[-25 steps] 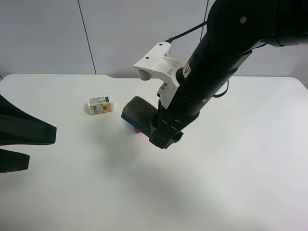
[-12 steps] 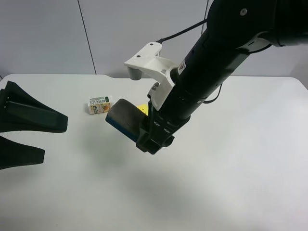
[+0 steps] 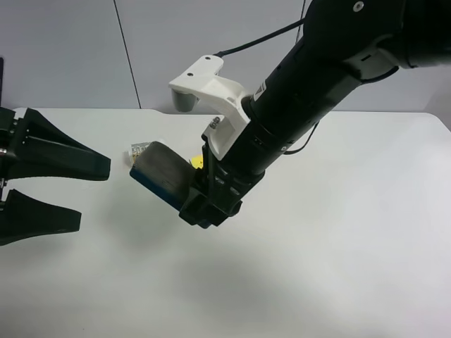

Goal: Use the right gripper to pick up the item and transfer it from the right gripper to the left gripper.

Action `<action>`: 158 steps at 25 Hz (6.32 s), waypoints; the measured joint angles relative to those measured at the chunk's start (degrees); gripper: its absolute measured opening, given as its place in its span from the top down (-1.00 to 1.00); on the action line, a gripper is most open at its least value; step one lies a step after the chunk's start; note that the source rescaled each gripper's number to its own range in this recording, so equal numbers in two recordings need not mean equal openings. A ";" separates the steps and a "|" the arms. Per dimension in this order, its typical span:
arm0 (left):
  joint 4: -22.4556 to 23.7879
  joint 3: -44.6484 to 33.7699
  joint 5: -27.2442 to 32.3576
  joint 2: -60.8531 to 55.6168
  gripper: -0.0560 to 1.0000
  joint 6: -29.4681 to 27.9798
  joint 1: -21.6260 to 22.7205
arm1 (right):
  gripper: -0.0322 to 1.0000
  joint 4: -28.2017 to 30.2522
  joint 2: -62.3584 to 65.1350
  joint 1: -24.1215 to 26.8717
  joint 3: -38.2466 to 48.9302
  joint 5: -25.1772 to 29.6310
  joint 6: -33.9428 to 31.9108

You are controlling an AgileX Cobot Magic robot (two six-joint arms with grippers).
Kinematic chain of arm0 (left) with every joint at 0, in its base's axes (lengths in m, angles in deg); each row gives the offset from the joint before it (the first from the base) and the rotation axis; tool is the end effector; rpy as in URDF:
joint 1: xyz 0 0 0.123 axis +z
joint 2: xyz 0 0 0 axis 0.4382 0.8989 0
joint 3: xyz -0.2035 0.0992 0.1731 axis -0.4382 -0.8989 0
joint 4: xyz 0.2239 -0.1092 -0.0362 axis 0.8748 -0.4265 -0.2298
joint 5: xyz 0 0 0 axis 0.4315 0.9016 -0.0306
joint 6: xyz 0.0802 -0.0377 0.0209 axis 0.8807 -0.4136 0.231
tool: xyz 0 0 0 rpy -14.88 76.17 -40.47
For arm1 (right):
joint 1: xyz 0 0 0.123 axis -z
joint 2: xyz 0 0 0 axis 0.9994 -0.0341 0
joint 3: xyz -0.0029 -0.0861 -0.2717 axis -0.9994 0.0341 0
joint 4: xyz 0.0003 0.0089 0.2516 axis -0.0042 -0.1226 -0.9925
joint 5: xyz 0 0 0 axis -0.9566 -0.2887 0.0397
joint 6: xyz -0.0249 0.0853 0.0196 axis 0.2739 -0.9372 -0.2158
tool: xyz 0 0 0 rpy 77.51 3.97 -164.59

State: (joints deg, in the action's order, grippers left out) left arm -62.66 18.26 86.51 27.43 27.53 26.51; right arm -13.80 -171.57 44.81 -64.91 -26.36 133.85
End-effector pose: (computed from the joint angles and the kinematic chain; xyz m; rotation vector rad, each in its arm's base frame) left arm 0.1488 -0.0698 0.2567 -0.1327 2.4953 -1.2911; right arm 0.2108 0.2454 0.2485 -1.6163 2.1358 0.6166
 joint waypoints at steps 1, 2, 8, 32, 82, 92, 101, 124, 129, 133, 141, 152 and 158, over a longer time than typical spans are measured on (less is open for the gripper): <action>-0.39 0.00 0.00 0.51 -1.00 0.39 0.00 | 0.92 -0.75 0.00 0.00 0.00 -0.02 0.77; -0.99 0.00 0.00 0.94 -1.00 0.54 0.00 | 0.92 -1.39 0.00 0.00 0.00 -0.02 1.52; -3.82 0.00 -0.13 3.64 -1.00 2.69 0.00 | 0.92 -5.03 0.00 0.00 0.00 0.00 5.23; -9.52 4.51 2.80 13.26 -1.00 7.13 0.00 | 0.92 -3.27 0.00 -6.80 0.00 -4.79 10.40; -3.97 5.33 6.48 13.26 0.89 7.10 0.00 | 0.94 -6.06 0.00 -6.95 0.00 -11.48 10.82; -6.18 5.33 6.95 13.26 0.89 8.15 0.07 | 0.29 -8.40 0.04 -6.95 0.00 -11.74 10.77; -7.33 5.33 7.38 13.26 0.89 8.38 0.07 | -0.96 -7.10 1.14 -6.95 0.00 -11.62 10.64; -7.34 5.33 7.55 13.26 0.89 8.66 0.07 | -0.98 24.25 32.11 -6.95 1.59 24.74 -34.36; -7.34 5.33 7.55 13.26 0.89 8.79 0.07 | -0.98 25.22 44.06 -6.95 8.71 24.93 -38.90; -7.28 5.33 7.55 13.26 0.89 8.87 0.07 | -0.98 26.12 55.19 -6.95 16.51 25.18 -41.44; -7.22 5.33 7.55 13.26 0.89 9.87 0.07 | -0.98 27.78 72.68 -6.95 28.37 25.49 -45.07; -7.16 5.33 7.55 13.26 0.89 10.16 0.07 | -0.98 32.26 75.69 -6.95 33.12 17.06 -50.94; -6.71 5.33 7.55 13.26 0.89 10.29 0.07 | -0.98 32.09 75.69 -6.95 33.25 17.04 -51.13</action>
State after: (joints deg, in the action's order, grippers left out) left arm -69.38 23.59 94.06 40.69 37.82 26.57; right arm 18.29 -95.88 37.85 -31.67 -9.32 82.72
